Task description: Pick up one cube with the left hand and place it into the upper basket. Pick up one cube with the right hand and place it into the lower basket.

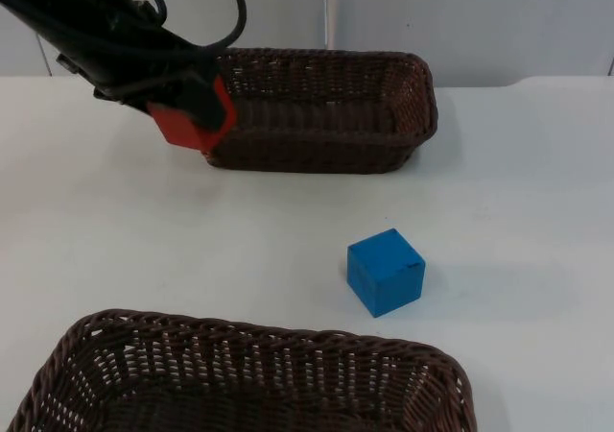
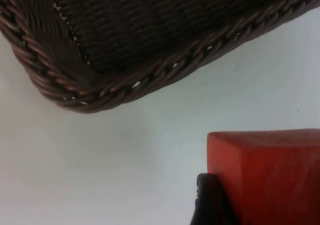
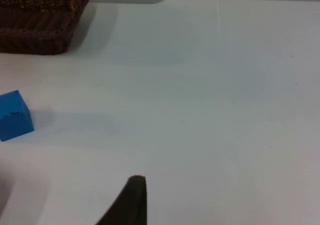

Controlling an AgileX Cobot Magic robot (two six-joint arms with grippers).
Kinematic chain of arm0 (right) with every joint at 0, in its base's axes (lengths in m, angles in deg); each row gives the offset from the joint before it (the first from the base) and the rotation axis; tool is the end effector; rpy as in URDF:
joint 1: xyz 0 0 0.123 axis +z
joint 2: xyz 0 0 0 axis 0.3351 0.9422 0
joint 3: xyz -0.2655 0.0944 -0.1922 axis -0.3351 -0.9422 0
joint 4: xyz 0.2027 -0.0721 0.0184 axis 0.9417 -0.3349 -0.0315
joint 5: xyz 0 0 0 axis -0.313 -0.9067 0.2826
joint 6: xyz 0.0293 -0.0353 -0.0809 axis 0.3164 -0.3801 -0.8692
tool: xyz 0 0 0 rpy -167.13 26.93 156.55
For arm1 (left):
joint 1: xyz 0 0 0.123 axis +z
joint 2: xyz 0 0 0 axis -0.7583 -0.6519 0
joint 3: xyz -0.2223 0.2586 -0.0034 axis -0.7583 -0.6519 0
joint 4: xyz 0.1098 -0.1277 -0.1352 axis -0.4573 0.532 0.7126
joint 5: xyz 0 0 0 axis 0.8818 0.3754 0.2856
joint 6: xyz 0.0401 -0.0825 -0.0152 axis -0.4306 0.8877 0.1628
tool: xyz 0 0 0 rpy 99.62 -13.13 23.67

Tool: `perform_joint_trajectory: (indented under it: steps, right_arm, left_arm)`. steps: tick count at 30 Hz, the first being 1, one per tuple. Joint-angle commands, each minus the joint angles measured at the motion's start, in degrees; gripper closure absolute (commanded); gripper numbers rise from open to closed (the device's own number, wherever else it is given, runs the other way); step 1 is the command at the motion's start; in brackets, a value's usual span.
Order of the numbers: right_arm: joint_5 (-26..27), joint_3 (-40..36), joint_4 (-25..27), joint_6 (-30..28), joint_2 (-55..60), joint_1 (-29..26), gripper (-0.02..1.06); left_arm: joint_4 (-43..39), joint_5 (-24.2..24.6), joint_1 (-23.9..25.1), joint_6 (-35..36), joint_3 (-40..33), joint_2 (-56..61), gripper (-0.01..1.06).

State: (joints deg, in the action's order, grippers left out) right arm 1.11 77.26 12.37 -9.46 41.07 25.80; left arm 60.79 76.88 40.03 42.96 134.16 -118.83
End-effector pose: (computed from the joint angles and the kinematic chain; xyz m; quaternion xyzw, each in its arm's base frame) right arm -0.0925 -0.0159 0.2621 -0.0317 0.8542 0.0006 0.5190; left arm 0.3882 -0.0986 0.2608 0.2304 0.9269 -0.1768 0.2377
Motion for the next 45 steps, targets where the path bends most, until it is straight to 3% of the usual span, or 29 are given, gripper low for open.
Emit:
perform_joint_trajectory:
  steps: [1, 8, 13, 19, 31, 45]
  right_arm:
    - [0.17, -0.17, -0.24, -0.01, -0.27, -0.38, -0.01]
    - [0.17, -0.17, -0.24, -0.01, -0.27, -0.38, -0.01]
    - [0.17, -0.17, -0.24, -0.01, -0.27, -0.38, -0.01]
    - [0.17, -0.17, -0.24, -0.01, -0.27, -0.38, -0.01]
    - [0.17, -0.17, -0.24, -0.01, -0.27, -0.38, -0.01]
    - [0.17, -0.17, -0.24, -0.01, -0.27, -0.38, -0.01]
  left_arm:
    - [1.88, -0.31, -0.38, 0.34, 0.29, 0.59, 1.05]
    - [5.56, -0.7, -0.38, -0.28, 0.29, 0.59, 1.05]
    - [13.05, -2.72, -0.38, -6.36, 1.1, 0.59, 1.05]
    - [13.21, -4.9, -0.67, -6.34, 5.05, -1.01, 1.05]
    - [13.44, -5.0, -2.65, -6.07, 21.72, -11.35, 1.05]
    - [13.54, -4.55, -2.65, -0.56, 41.22, -29.81, 1.05]
